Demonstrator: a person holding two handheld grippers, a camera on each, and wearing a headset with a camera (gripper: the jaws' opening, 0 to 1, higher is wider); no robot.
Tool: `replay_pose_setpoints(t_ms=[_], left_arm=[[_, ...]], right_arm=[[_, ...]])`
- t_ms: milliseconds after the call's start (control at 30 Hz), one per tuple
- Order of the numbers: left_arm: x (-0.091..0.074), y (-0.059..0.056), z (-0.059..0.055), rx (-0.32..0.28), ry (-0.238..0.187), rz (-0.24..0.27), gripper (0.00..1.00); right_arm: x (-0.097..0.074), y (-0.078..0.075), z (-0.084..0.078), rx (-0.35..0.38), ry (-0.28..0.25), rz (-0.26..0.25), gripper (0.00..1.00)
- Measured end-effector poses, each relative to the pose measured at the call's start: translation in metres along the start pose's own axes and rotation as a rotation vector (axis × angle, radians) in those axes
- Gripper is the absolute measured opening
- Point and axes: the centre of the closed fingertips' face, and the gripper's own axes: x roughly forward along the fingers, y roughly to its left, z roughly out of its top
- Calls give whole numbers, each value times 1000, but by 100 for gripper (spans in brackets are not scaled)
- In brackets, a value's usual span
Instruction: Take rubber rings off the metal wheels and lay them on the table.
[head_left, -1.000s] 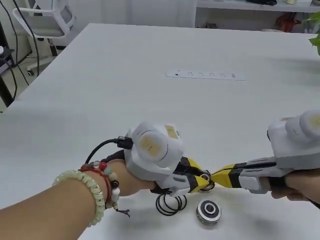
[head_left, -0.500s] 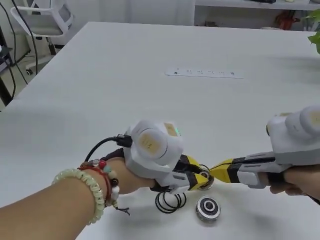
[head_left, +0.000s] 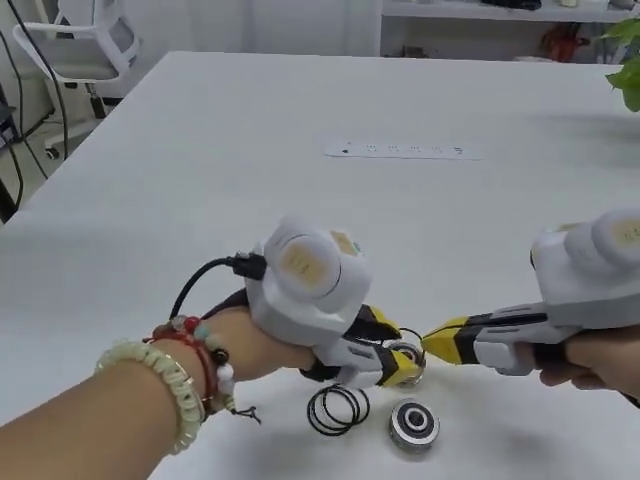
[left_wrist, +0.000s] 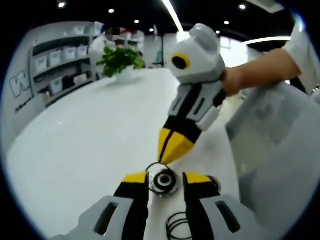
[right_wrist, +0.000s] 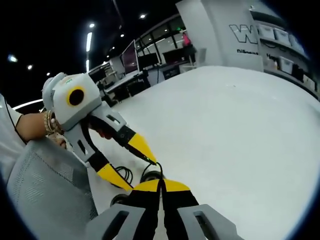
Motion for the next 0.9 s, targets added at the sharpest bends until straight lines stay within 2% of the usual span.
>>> replay_pose_setpoints(t_ms=[133, 200, 367, 467, 667, 833, 900], left_arm=[[-13, 1, 19, 29, -16, -2, 35], [-23, 5, 31, 68, -27, 13, 35], [-52, 5, 44, 131, -35, 26, 40], [-71, -1, 47, 154, -44, 6, 45], [-106, -6, 46, 193, -50, 42, 54], [-134, -10, 40, 185, -66, 84, 57], [-144, -13, 34, 174, -65, 95, 58]], right_arm=[[-1, -3, 0, 8, -1, -17, 0], [-2, -3, 0, 10, -2, -18, 0], [-5, -4, 6, 9, -19, -24, 0], [-6, -4, 7, 16, -22, -25, 0], [-9, -6, 12, 23, -39, -32, 0], [-14, -6, 19, 38, -71, -34, 0], [-16, -6, 22, 46, -84, -33, 0]])
